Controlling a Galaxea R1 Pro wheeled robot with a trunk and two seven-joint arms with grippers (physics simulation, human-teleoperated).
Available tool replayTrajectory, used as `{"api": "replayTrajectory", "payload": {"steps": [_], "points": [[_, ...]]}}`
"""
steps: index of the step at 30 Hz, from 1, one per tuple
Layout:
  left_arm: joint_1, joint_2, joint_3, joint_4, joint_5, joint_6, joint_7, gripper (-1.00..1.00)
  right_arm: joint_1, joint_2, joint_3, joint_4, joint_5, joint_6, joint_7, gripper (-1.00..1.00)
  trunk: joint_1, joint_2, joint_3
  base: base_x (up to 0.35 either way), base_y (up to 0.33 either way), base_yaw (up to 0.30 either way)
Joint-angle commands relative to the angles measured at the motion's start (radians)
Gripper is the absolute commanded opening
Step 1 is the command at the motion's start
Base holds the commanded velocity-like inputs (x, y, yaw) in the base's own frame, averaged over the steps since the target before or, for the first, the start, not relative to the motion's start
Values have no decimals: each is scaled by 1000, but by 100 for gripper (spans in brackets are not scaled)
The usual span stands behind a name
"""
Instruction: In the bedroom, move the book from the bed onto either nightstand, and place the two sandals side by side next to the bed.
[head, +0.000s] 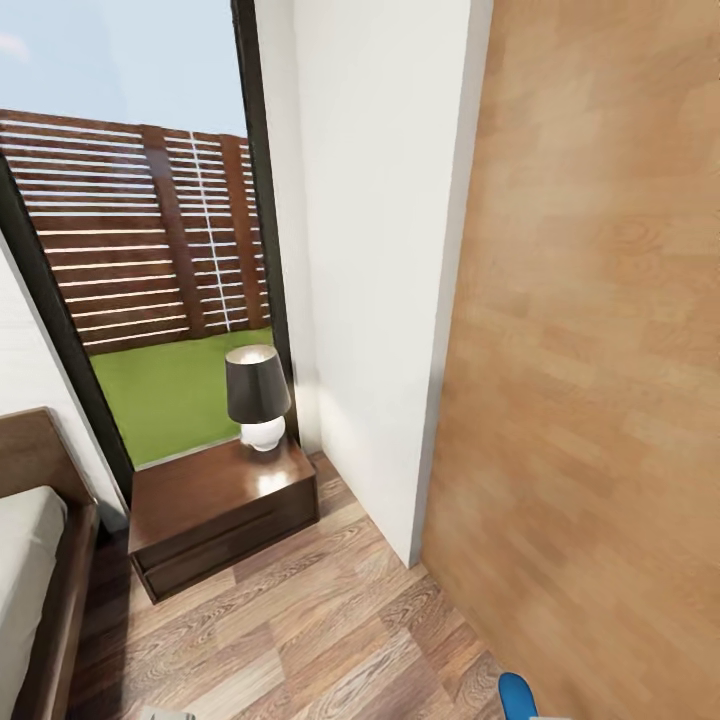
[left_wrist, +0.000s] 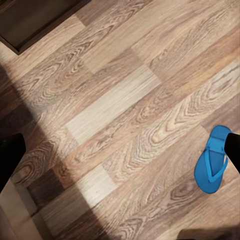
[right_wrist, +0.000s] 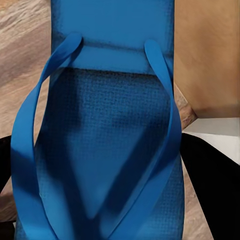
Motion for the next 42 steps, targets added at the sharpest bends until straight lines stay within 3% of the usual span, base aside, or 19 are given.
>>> {"api": "replayTrajectory", "payload": {"steps": [1,42], "points": [[-1,0,-6,1,3,-4,0,100,-1,0,1,1,-3,-4,-2,-100,0,-1,-1,0,2,-25],[-2,-2,-1,1,4,13,-3,100,-1,0,1,1,-3,-4,-2,-100,0,-1,-1,9,0,-69]]}}
